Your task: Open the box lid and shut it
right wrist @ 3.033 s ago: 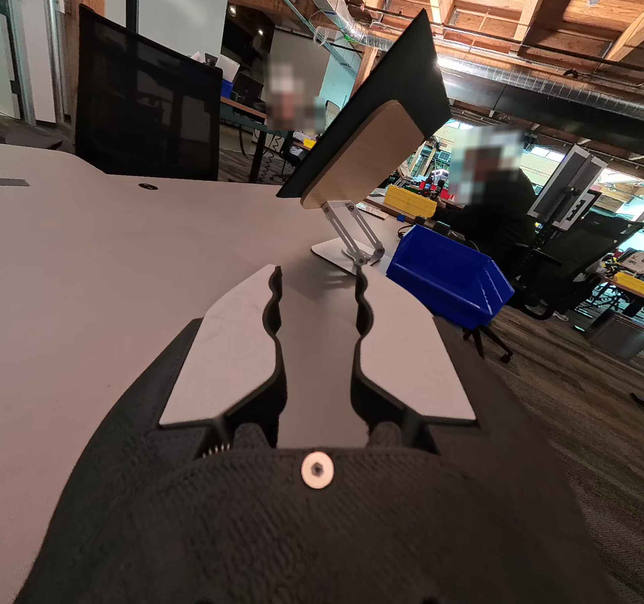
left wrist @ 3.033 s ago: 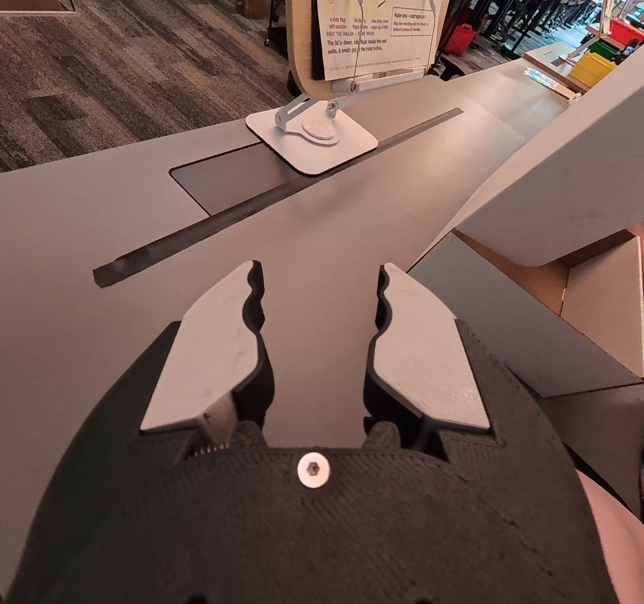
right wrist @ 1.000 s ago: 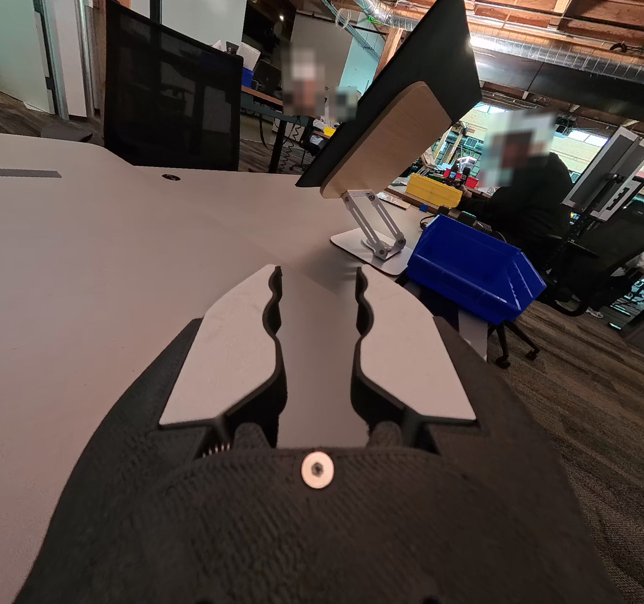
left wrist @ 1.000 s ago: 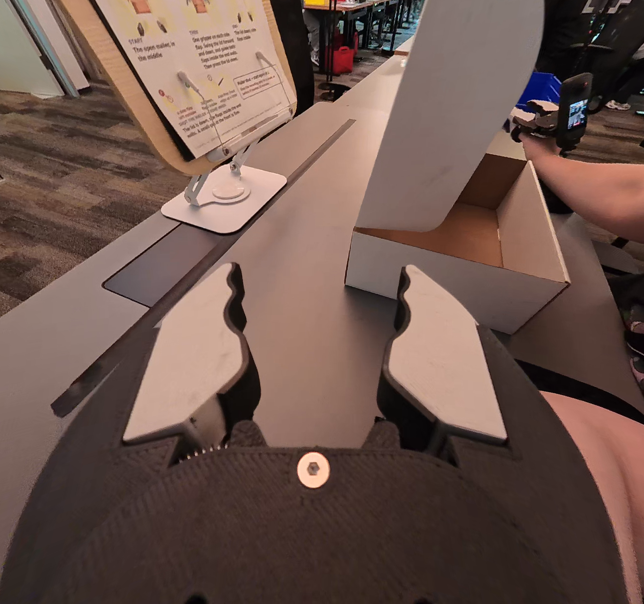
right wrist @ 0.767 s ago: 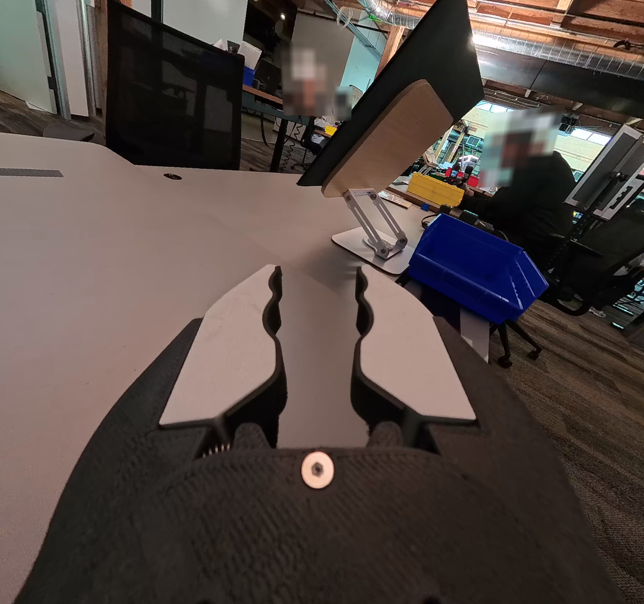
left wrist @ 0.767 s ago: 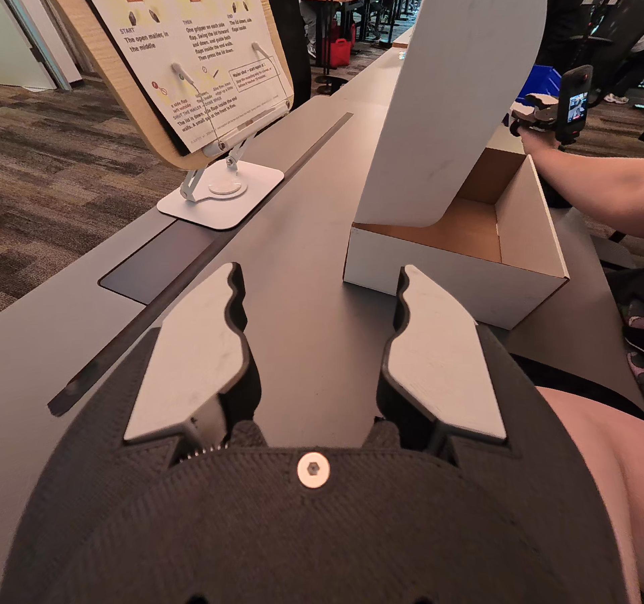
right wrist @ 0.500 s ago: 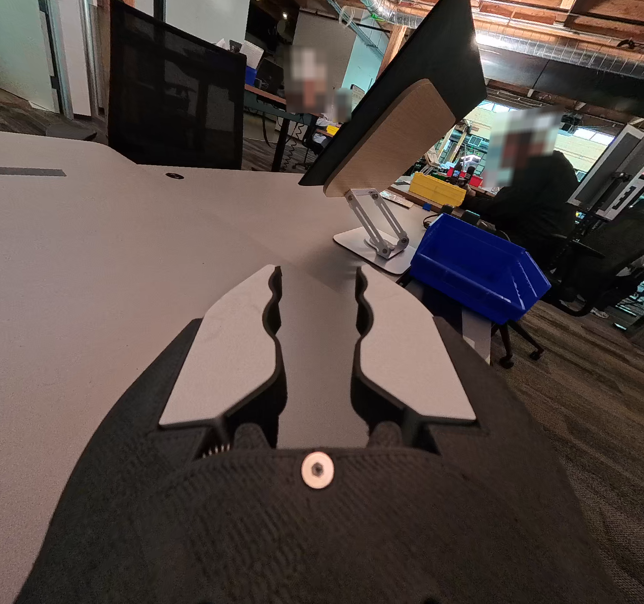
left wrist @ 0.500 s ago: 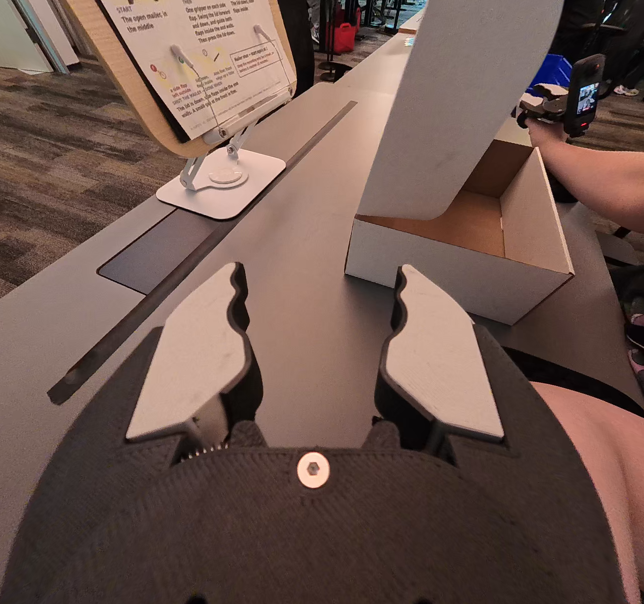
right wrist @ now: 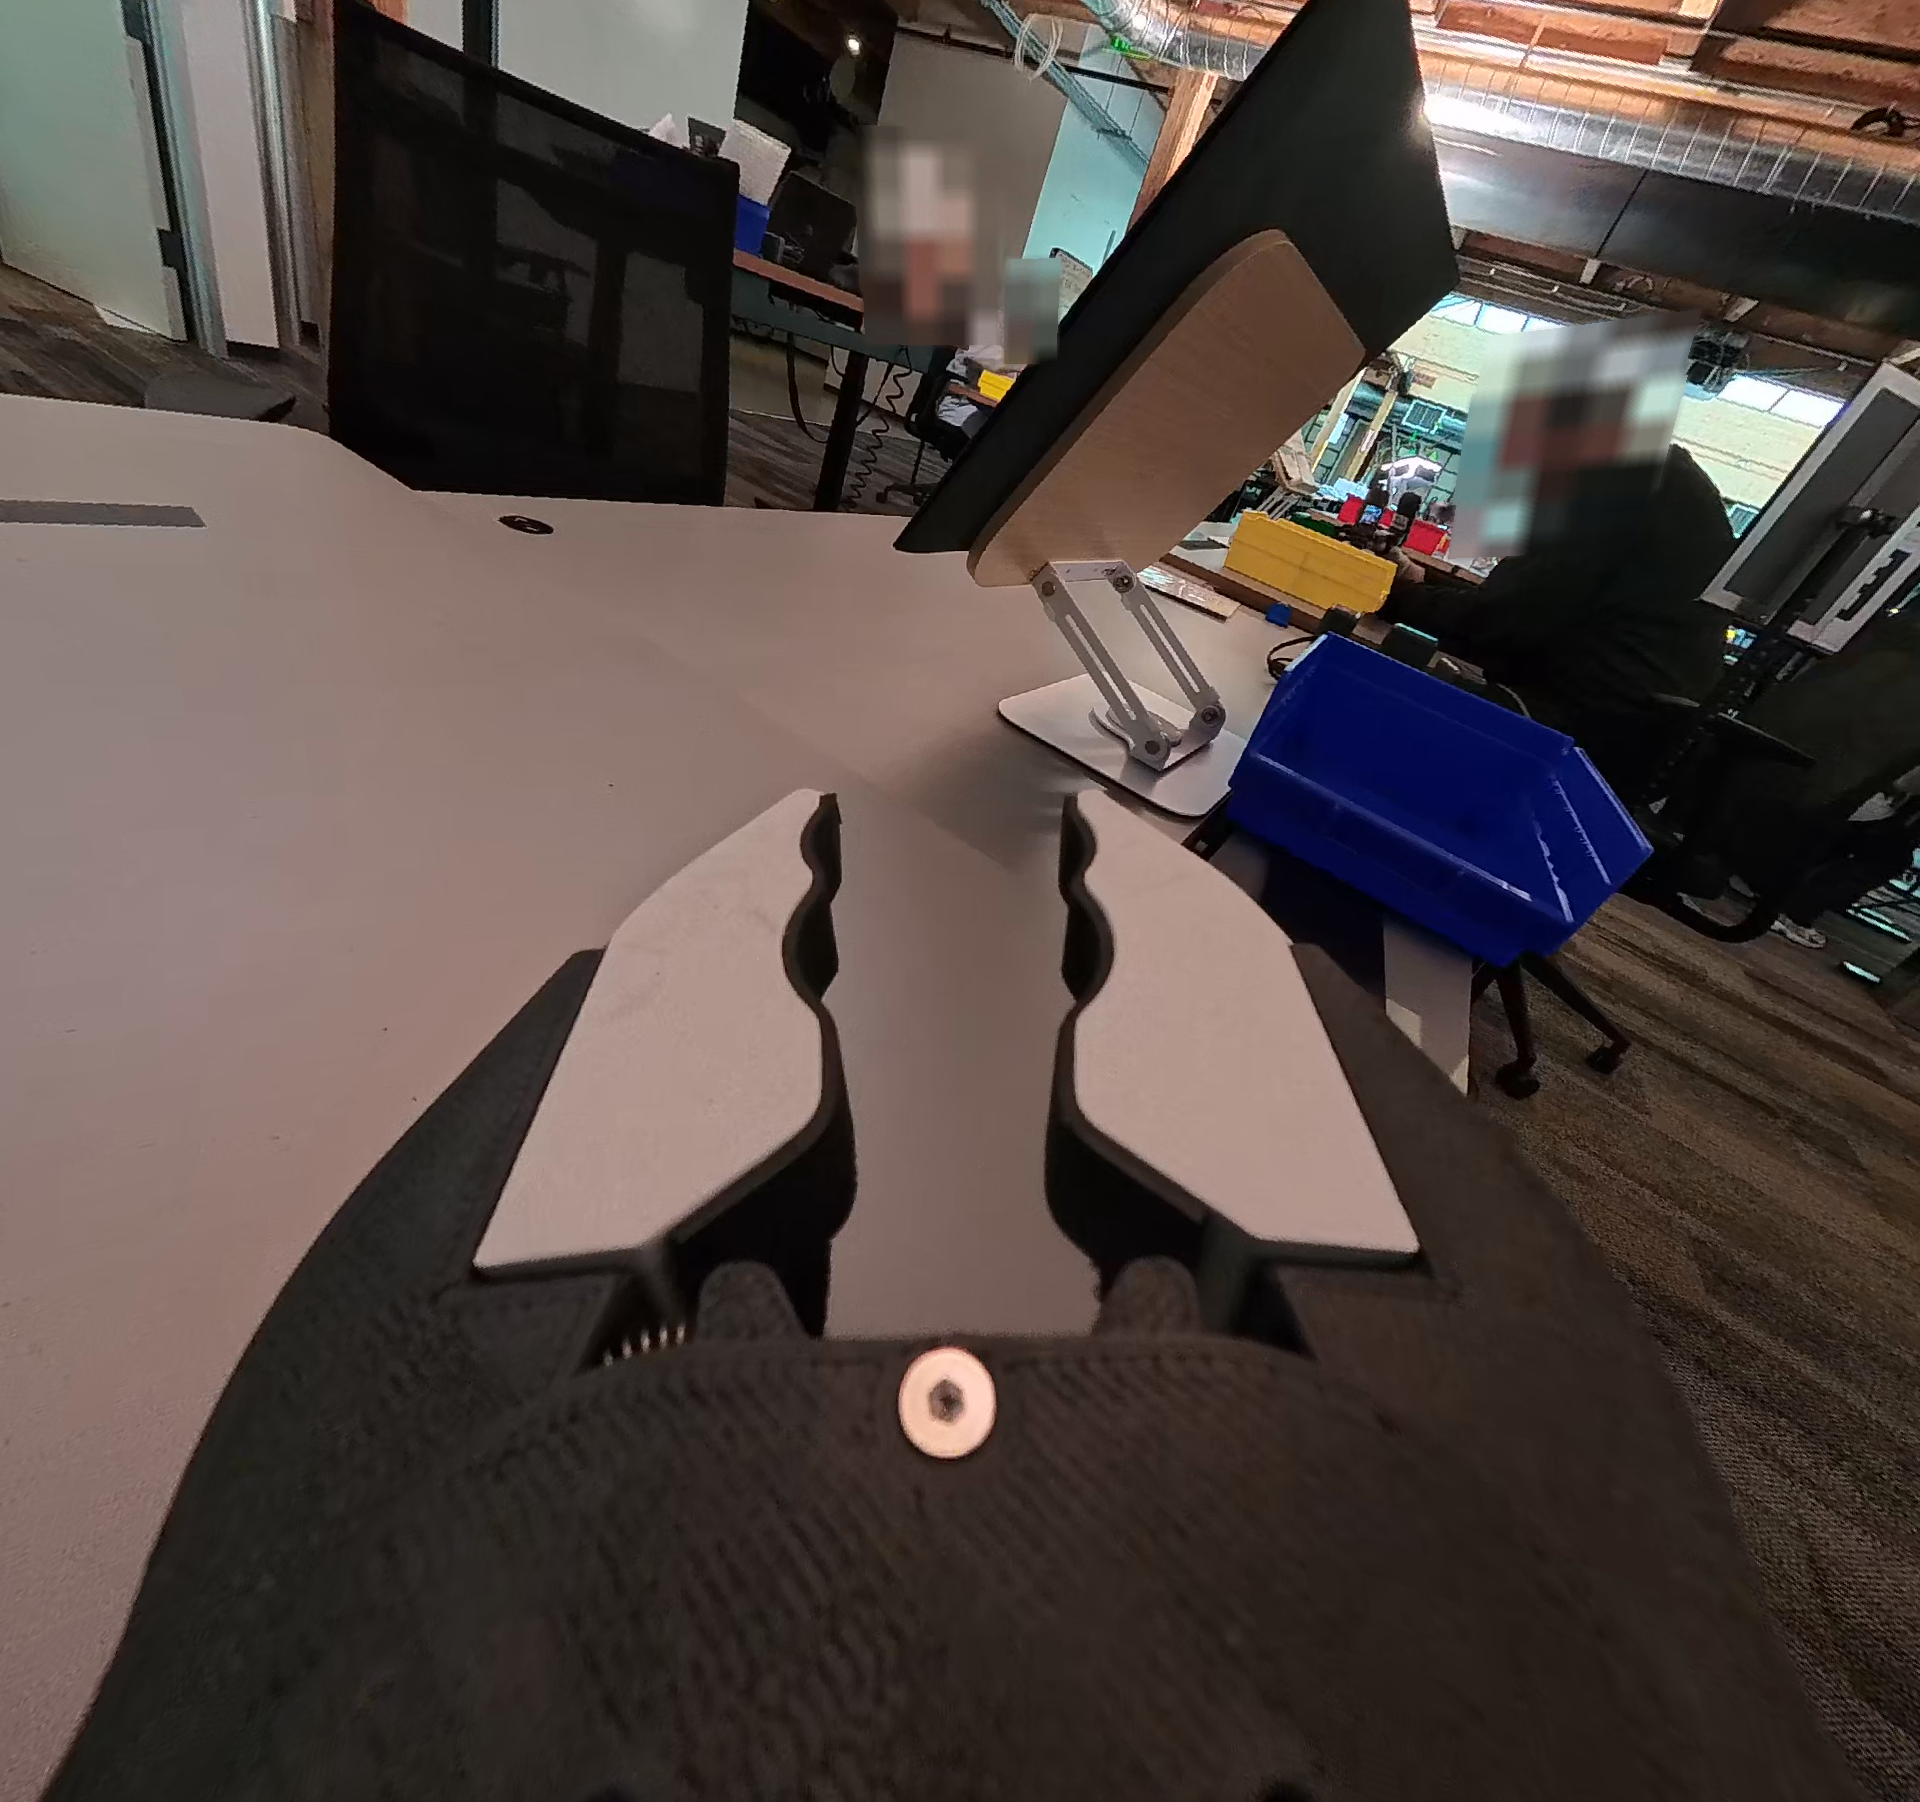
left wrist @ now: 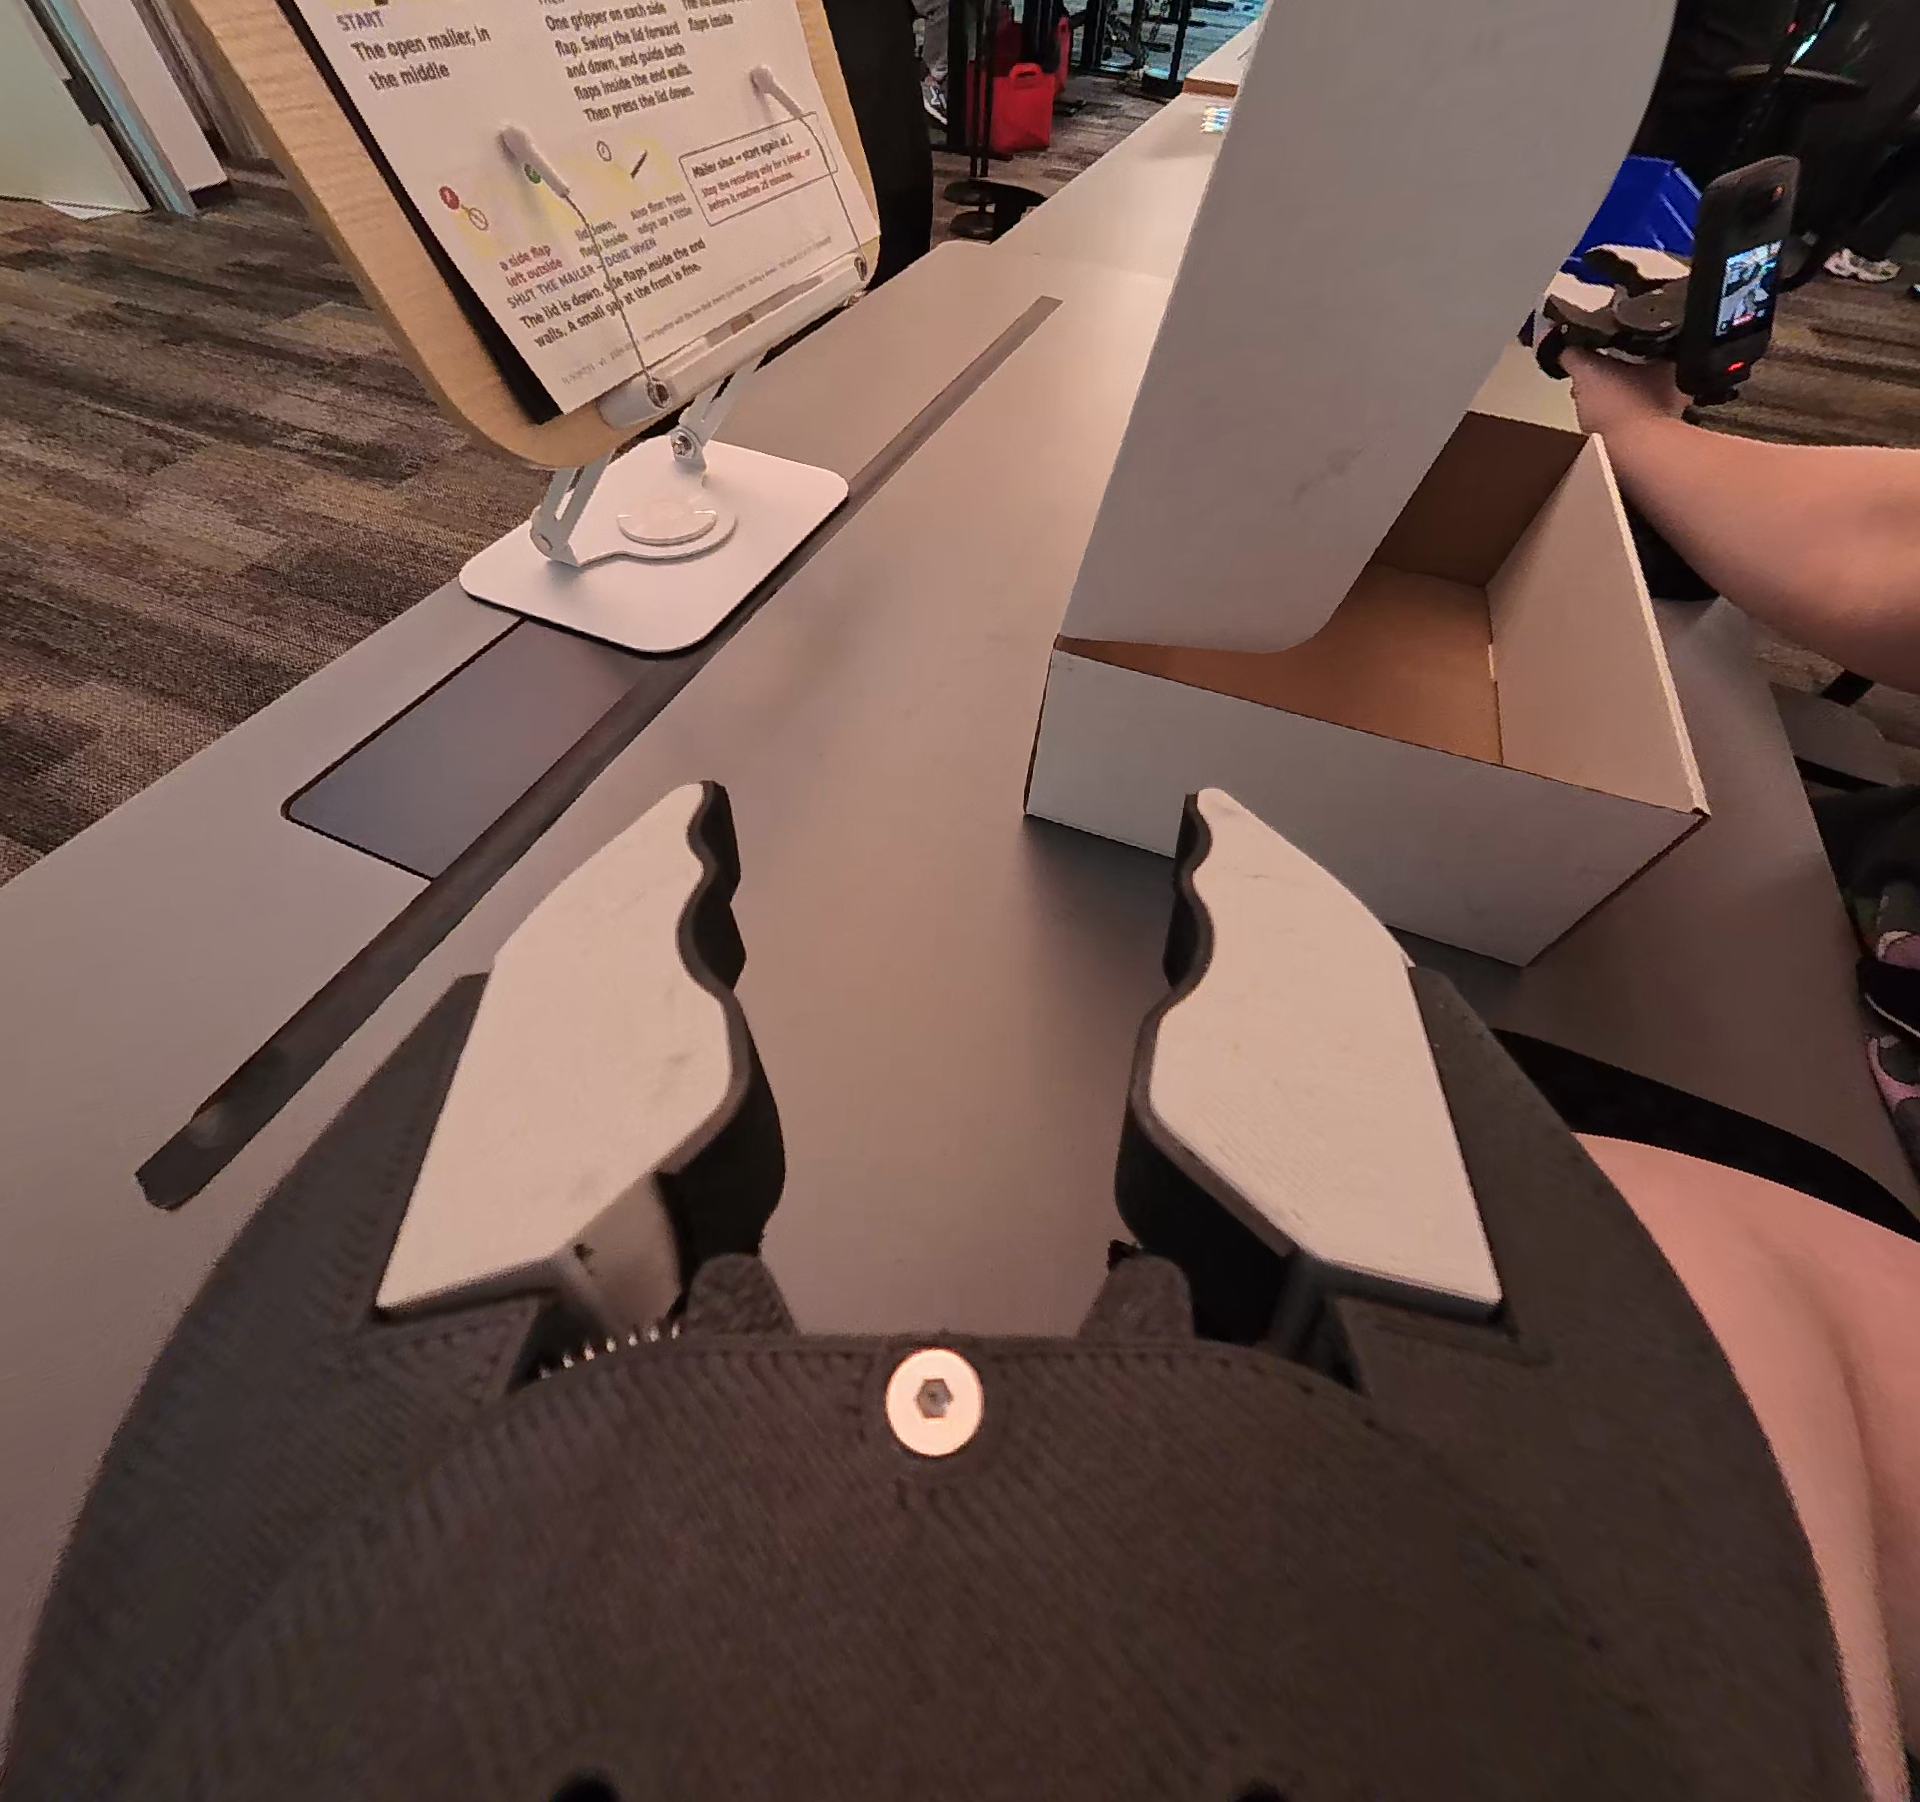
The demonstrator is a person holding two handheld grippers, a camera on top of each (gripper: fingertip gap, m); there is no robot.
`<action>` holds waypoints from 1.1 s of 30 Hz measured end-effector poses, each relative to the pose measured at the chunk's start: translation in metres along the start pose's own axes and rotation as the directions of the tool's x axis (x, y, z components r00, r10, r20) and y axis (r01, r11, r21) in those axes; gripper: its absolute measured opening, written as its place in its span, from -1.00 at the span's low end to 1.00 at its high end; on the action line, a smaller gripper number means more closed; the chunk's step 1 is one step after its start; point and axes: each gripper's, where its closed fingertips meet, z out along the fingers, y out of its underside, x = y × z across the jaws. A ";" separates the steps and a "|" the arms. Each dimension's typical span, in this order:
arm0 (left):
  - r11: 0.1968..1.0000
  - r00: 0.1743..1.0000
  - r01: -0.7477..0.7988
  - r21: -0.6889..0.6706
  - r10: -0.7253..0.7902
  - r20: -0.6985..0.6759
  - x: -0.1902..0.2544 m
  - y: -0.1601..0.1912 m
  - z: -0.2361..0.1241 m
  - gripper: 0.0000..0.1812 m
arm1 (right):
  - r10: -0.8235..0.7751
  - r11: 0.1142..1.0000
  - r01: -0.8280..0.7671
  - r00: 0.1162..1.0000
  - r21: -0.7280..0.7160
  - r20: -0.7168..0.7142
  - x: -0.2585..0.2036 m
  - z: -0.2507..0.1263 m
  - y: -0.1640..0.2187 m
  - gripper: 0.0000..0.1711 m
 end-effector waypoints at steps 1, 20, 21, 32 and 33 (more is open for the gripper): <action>1.000 1.000 0.003 -0.002 -0.003 0.000 0.000 0.001 0.000 -0.12 | 0.000 1.000 0.000 1.000 0.001 0.000 0.000 0.000 0.000 -0.53; 0.996 0.986 0.051 -0.075 -0.038 0.163 -0.016 0.004 -0.012 -0.07 | 0.039 0.989 -0.064 0.982 0.133 0.187 -0.033 0.006 -0.037 -0.53; 0.998 0.985 0.045 -0.032 -0.039 0.170 -0.015 -0.005 -0.014 -0.07 | 0.068 0.981 -0.110 0.967 0.157 0.247 -0.041 0.006 -0.049 -0.53; 0.937 0.965 -0.092 0.337 0.000 0.263 0.075 -0.165 0.012 0.24 | 0.167 0.846 -0.512 0.517 0.147 0.839 -0.102 -0.056 -0.237 -0.38; 0.914 0.967 -0.055 0.403 -0.051 0.249 0.089 -0.181 0.013 0.24 | 0.163 0.849 -0.517 0.450 0.107 0.878 -0.112 -0.066 -0.250 -0.32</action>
